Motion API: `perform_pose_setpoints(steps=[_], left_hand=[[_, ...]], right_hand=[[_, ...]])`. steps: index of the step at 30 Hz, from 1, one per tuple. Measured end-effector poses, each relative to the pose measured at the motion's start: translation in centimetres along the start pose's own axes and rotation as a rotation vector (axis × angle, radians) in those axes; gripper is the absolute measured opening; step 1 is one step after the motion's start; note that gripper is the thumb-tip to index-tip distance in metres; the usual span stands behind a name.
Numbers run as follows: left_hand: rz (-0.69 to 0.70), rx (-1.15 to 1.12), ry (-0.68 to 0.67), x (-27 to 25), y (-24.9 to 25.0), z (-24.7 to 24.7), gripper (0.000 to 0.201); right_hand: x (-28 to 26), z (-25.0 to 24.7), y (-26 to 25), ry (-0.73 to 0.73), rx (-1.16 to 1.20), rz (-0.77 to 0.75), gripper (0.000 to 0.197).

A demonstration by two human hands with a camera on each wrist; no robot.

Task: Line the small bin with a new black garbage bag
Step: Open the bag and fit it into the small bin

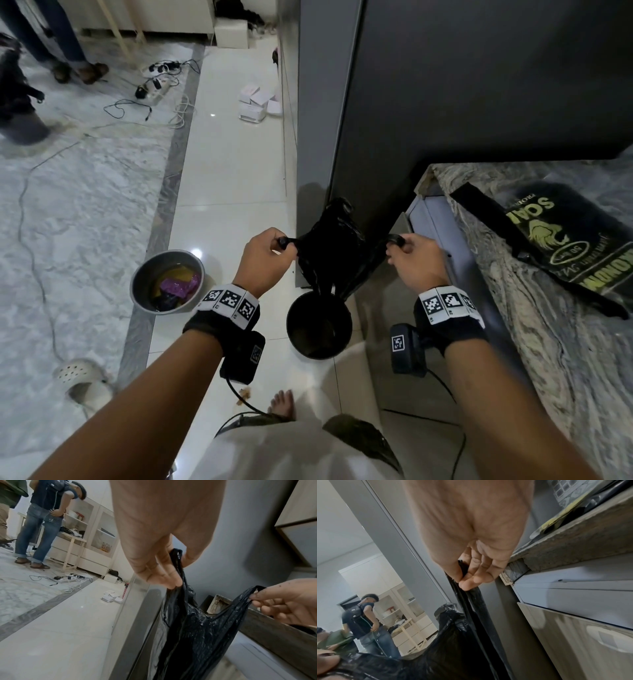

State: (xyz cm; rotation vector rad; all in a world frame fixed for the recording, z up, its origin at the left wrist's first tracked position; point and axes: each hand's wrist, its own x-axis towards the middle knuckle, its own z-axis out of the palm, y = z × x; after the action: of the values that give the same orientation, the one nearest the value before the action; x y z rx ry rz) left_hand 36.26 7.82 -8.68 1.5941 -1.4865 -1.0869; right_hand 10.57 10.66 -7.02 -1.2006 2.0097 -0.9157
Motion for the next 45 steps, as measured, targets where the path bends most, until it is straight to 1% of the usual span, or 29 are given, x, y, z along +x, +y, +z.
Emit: perform_pose_setpoints(steps=[2,5,9,12,14,16,19,23,25,26,28,29,30,32,35,37,39,42,45], left_hand=[[-0.009,0.04,0.004,0.2,-0.8,0.2,0.011],[-0.028,0.06,0.008,0.3,-1.6,0.6,0.008],[-0.066,0.078,0.022,0.4,-2.3,1.7,0.014],[-0.083,0.117,0.034,0.4,-2.6,2.9,0.009],[-0.099,0.115,0.042,0.6,-3.0,3.7,0.009],[-0.114,0.103,0.05,0.7,-3.7,4.3,0.012],[-0.136,0.127,0.046,0.8,-4.5,5.4,0.015],[-0.176,0.118,0.042,0.9,-6.1,7.5,0.017],[-0.207,0.136,0.029,1.0,-7.3,8.6,0.014],[-0.222,0.154,0.024,1.0,-8.0,9.1,0.011],[-0.247,0.201,0.004,1.1,-9.5,10.0,0.007],[-0.26,0.221,-0.009,1.1,-10.5,10.3,0.007],[-0.277,0.24,-0.024,1.2,-11.4,10.7,0.007],[-0.32,0.266,-0.052,1.5,-13.4,11.4,0.007],[-0.376,0.312,-0.093,1.9,-16.5,12.3,0.007],[-0.396,0.362,-0.126,2.3,-18.7,13.1,0.009],[-0.419,0.444,-0.152,2.7,-20.9,13.9,0.01],[-0.433,0.551,-0.169,3.2,-24.0,15.1,0.015],[-0.445,0.634,-0.211,3.9,-26.3,16.1,0.024]], right_hand=[[0.3,0.2,0.7,-0.003,-0.019,0.005,0.017],[0.9,0.5,1.9,-0.036,-0.047,0.015,0.011],[2.2,1.3,3.5,-0.094,-0.052,0.055,0.009],[2.9,1.8,4.4,-0.138,-0.041,0.076,0.019],[3.4,2.1,5.1,-0.173,-0.041,0.08,0.02],[3.8,2.4,5.9,-0.195,-0.02,0.081,0.018],[4.3,2.8,6.8,-0.239,-0.042,0.084,0.01],[4.6,3.6,8.1,-0.272,-0.05,0.087,0.008],[4.5,4.1,8.9,-0.293,-0.075,0.089,0.007],[4.5,4.4,9.4,-0.313,-0.09,0.09,0.016],[4.8,5.4,10.9,-0.353,-0.111,0.113,0.046],[5.0,5.9,11.7,-0.371,-0.137,0.139,0.056],[5.4,6.6,12.6,-0.389,-0.161,0.163,0.059],[6.2,8.1,14.5,-0.428,-0.242,0.193,0.054],[7.7,10.6,17.4,-0.466,-0.366,0.166,0.03],[8.8,12.5,19.6,-0.465,-0.415,0.147,0.021],[9.6,14.2,21.7,-0.45,-0.481,0.133,0.021],[10.6,16.0,24.8,-0.42,-0.598,0.081,0.026],[11.6,17.3,27.4,-0.419,-0.68,0.108,0.028]])
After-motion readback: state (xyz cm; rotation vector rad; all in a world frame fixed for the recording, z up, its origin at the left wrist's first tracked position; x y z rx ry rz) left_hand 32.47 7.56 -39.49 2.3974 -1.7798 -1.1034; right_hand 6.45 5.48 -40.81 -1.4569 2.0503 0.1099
